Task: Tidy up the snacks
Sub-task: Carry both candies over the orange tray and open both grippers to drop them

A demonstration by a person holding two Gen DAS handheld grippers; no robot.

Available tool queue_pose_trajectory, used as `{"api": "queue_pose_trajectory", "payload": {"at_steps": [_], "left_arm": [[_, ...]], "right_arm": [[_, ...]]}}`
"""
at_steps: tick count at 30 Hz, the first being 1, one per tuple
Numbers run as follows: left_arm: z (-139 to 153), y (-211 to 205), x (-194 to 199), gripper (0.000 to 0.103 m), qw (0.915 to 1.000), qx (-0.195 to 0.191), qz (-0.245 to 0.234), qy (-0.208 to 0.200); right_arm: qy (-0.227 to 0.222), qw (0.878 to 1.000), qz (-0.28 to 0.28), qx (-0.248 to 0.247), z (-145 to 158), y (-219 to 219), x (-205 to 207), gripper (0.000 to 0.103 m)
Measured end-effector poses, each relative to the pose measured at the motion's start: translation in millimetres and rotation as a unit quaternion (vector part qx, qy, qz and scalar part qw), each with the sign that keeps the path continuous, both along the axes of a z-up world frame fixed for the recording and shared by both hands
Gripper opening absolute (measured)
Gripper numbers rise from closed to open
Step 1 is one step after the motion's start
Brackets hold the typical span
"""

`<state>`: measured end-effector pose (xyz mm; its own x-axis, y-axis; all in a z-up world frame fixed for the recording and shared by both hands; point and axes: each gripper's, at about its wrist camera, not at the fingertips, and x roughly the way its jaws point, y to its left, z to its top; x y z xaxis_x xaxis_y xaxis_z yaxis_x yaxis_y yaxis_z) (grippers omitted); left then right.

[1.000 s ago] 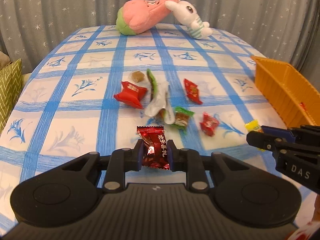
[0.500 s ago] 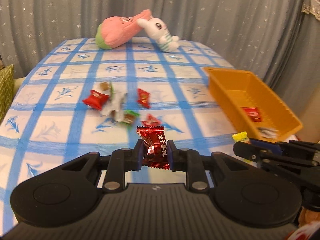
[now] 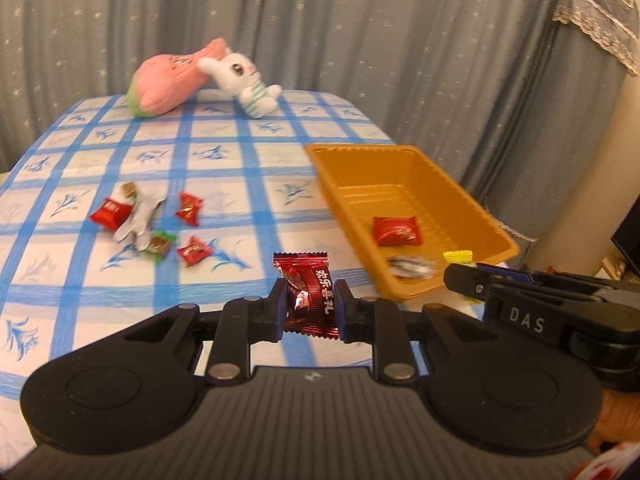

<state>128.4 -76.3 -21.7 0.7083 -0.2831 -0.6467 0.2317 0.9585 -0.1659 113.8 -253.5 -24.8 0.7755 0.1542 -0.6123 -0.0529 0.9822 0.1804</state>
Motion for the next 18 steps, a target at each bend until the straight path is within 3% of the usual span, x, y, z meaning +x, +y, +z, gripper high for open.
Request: {"api": "queue_pose_trajectory", "payload": {"at_steps": [18], "left_arm": [[16,-54,17,0.021,0.9986,0.002,-0.051,-0.014]], "right_arm": [[-0.011,0.999,-0.05,0.008,17,-53,-4,0.021]]}}
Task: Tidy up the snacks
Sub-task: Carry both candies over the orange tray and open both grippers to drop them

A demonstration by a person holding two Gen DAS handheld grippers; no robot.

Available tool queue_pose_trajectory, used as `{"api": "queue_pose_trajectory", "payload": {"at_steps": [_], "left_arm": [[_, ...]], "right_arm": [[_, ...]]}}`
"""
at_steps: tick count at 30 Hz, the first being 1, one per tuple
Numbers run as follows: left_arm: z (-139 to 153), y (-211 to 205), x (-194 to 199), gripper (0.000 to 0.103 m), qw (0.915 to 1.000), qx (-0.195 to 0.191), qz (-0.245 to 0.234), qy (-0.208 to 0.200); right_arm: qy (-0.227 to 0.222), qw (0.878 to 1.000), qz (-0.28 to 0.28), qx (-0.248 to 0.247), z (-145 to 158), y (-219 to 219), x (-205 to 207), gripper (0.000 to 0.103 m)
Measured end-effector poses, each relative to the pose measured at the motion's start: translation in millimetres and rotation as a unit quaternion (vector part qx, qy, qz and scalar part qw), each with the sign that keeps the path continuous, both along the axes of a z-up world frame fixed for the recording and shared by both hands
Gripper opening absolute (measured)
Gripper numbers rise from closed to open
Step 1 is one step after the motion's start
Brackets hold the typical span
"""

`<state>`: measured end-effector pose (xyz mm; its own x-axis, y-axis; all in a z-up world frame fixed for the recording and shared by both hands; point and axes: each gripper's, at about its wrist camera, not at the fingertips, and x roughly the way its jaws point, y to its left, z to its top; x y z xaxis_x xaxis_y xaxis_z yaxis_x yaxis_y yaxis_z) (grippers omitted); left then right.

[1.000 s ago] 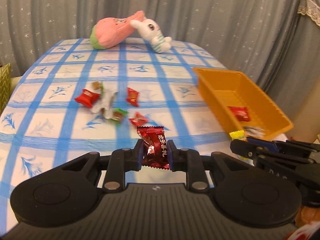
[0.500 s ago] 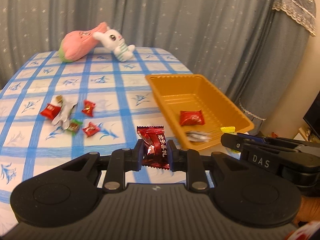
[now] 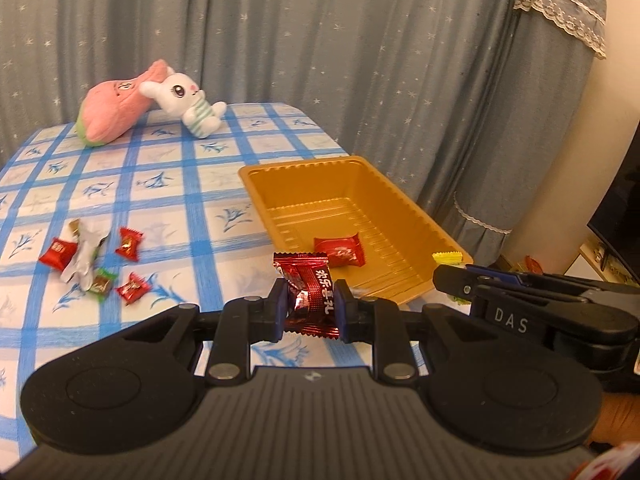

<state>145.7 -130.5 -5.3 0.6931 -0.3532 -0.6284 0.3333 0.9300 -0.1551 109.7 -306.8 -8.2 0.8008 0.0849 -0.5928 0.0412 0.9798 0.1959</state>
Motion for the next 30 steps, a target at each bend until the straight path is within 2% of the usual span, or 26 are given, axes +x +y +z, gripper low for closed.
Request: {"api": "queue_pose_trajectory", "payload": {"at_steps": [13,26,28,29,30], "left_arm": [[-11,-35,45,0.021,0.9997,0.001,-0.024,0.011],[-29,-53,83,0.022,0.9991,-0.005,-0.033,0.024],[-31,-53,87,0.03,0.9988,-0.018,-0.036,0.028],[-32,-52,89,0.039,0.9988,-0.021,-0.035,0.029],[-32,-52,89,0.04,0.9989,-0.018,-0.035,0.027]], "right_arm": [[-0.001,1.0,-0.023,0.015,-5,-30,38,0.021],[0.005,0.999,-0.037,0.024,-18,-45,71,0.021],[0.006,0.999,-0.039,0.022,-19,-46,73,0.021],[0.006,0.999,-0.04,0.022,-19,-46,74,0.021],[0.006,0.999,-0.042,0.022,-20,-47,74,0.021]]}}
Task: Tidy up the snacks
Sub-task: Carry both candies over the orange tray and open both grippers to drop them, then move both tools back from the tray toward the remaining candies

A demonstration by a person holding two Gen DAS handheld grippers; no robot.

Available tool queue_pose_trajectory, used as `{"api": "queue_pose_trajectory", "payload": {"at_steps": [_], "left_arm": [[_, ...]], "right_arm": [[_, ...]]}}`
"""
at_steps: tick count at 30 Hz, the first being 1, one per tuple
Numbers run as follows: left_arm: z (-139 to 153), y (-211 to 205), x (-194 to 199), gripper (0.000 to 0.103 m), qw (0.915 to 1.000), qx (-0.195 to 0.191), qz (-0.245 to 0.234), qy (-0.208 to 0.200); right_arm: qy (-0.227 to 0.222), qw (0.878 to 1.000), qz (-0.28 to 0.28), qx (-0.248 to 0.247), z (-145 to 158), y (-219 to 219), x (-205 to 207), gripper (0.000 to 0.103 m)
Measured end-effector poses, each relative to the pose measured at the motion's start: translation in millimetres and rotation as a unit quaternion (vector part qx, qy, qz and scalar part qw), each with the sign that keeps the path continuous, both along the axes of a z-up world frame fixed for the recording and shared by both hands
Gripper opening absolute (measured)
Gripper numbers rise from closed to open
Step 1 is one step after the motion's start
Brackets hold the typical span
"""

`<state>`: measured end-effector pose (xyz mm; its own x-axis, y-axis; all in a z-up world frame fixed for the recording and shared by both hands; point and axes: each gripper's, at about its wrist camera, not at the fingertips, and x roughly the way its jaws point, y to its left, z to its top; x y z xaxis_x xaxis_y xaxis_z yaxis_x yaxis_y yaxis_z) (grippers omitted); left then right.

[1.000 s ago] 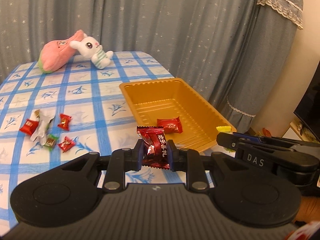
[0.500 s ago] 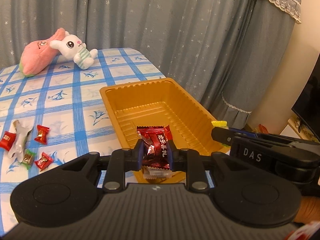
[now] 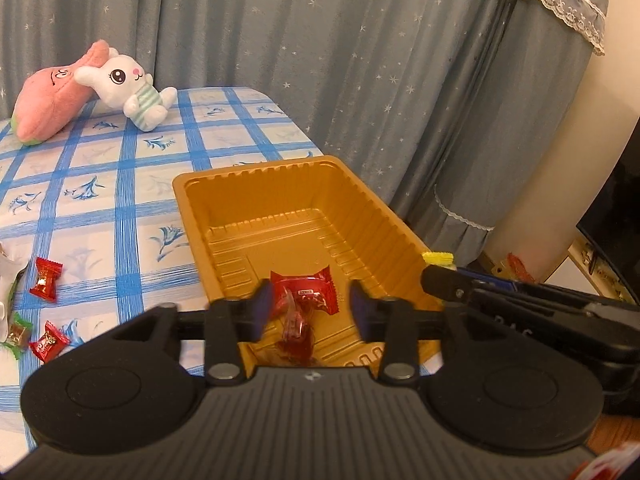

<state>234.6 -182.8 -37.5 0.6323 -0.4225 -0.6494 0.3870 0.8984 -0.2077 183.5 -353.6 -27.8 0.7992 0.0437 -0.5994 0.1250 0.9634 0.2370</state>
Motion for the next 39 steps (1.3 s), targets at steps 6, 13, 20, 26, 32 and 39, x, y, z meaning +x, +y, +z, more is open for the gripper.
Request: {"api": "queue_pose_trajectory", "payload": {"at_steps": [6,13,20,26,32,39], "left_arm": [[0,20,-10,0.04,0.9998,0.012,0.013,-0.006],[-1,47,-26,0.04,0.9991,0.012,0.041,-0.002],[2,64,-36,0.044,0.9981,0.017,0.059,-0.006],[7,87,-50,0.047,0.9966,0.006,0.083,-0.001],[13,107,-67,0.051,0.9949,0.006,0.1,-0.005],[23,128,-89,0.057,0.9929,0.01,0.118,-0.014]], "right_arm": [[0.001,1.0,-0.003,0.001,-1,-1,-1,0.021],[0.003,1.0,0.008,0.008,-1,6,1,0.021],[-0.002,0.997,0.016,0.069,-3,1,12,0.024],[-0.009,0.997,-0.007,0.077,5,-7,-1,0.063],[-0.003,0.997,-0.009,0.071,10,4,-29,0.063],[0.003,0.998,0.028,0.053,17,42,-54,0.063]]}}
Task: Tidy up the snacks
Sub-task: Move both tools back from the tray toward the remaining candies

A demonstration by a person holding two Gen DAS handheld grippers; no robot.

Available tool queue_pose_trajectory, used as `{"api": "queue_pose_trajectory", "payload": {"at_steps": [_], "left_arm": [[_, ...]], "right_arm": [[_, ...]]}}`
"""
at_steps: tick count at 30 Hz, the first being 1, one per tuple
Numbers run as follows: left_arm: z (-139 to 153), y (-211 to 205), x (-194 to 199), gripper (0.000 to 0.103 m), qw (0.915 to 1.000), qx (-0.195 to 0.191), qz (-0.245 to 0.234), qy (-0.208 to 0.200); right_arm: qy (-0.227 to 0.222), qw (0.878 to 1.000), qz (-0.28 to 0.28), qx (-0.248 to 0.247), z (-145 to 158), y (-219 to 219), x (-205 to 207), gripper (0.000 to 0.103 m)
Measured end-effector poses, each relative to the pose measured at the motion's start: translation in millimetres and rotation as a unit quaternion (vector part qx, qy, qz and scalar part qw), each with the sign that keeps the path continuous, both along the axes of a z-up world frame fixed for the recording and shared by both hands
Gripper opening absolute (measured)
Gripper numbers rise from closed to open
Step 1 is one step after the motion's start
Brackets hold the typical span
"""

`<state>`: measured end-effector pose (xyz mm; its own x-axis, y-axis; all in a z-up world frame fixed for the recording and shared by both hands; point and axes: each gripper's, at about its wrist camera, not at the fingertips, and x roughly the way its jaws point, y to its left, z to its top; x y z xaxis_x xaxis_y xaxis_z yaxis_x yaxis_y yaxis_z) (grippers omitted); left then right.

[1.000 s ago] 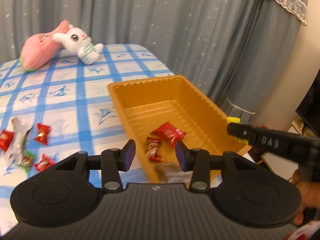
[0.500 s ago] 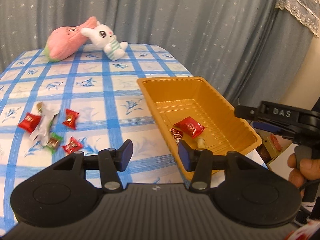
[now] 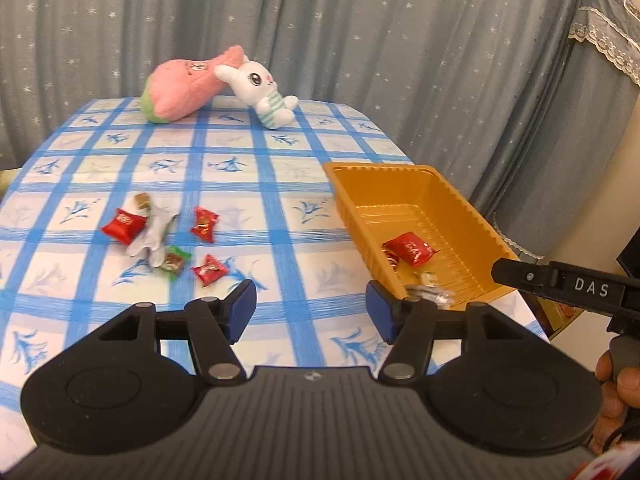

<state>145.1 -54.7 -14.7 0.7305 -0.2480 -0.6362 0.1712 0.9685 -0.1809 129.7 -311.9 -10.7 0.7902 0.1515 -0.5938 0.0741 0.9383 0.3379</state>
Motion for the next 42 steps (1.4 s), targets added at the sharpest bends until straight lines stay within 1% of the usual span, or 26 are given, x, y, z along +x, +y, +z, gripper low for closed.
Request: {"api": "queue_pose_trajectory", "payload": {"at_steps": [10,17,28,37,42], "left_arm": [[7,42,-23,0.06,0.999,0.015,0.042,-0.004],[10,69,-31,0.062,0.9974,0.013,0.071,-0.006],[13,93,-30,0.064,0.9956,0.013,0.093,-0.009],[7,112,-21,0.065,0.9945,0.015,0.104,-0.005],[4,122,-11,0.065,0.9945,0.025,0.102,-0.003]], "right_arm": [[-0.01,0.999,0.046,-0.002,11,43,-11,0.063],[-0.013,0.997,0.071,-0.007,16,65,-11,0.063],[-0.018,0.994,0.102,-0.015,18,94,-6,0.063],[-0.015,0.993,0.119,-0.019,12,115,5,0.063],[-0.012,0.992,0.126,-0.02,6,128,15,0.063]]}}
